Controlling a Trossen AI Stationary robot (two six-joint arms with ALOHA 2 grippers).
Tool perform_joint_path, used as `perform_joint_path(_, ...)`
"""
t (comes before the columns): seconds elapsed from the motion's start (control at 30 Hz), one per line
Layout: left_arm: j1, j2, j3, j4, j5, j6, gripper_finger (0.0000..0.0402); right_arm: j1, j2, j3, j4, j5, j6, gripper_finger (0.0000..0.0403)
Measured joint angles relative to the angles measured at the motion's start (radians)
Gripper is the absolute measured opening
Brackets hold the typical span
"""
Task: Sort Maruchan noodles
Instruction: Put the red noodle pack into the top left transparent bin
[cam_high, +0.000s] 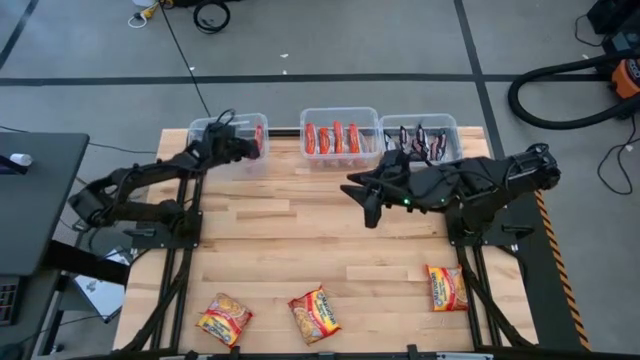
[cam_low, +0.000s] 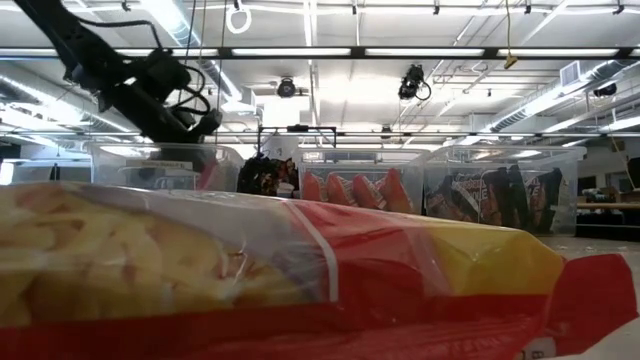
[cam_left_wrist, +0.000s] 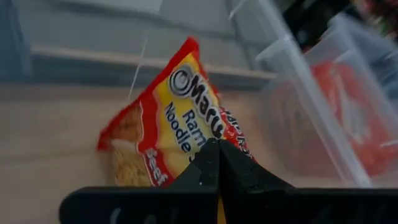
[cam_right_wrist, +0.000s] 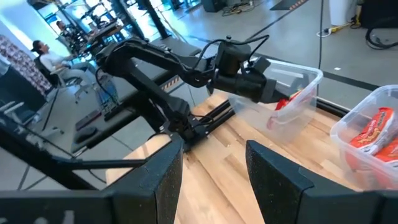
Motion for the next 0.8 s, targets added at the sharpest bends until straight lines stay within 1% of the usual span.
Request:
perform_joint_path(0.13,0.018,0.036,0.088,-0.193,0.027,-0.007,0.0002,-0.028,0.000,0.000,-0.002,0.000,-0.002,0.0181)
perform_joint_path(0.23,0.032,0.075,0.123,-0.227,0.081,-0.028,0.0003,-0.045,0.000,0.000,-0.002,0.000,-0.014,0.0181)
perform_joint_path(0.37,0.046,0.116,0.127,-0.194,0.175,-0.047,0.0003,-0.060,0.000,0.000,-0.002,-0.020,-0.034,0.0181)
perform_joint_path(0.53,0.045,0.089,0.127,-0.081,0.235,-0.049,0.0003,-0.063,0.000,0.000,-0.013,-0.023,-0.037,0.0181)
perform_joint_path(0.6,0.044,0.065,0.128,-0.060,0.249,-0.036,0.0003,-0.063,0.000,0.000,-0.022,-0.023,-0.037,0.0181)
perform_joint_path(0.7,0.044,0.031,0.125,-0.060,0.248,0.025,0.0002,-0.063,0.000,0.000,-0.028,-0.023,-0.037,0.0181)
perform_joint_path(0.8,0.044,0.026,0.107,-0.042,0.248,0.060,0.0002,-0.063,0.000,0.000,-0.028,-0.023,-0.034,0.0181)
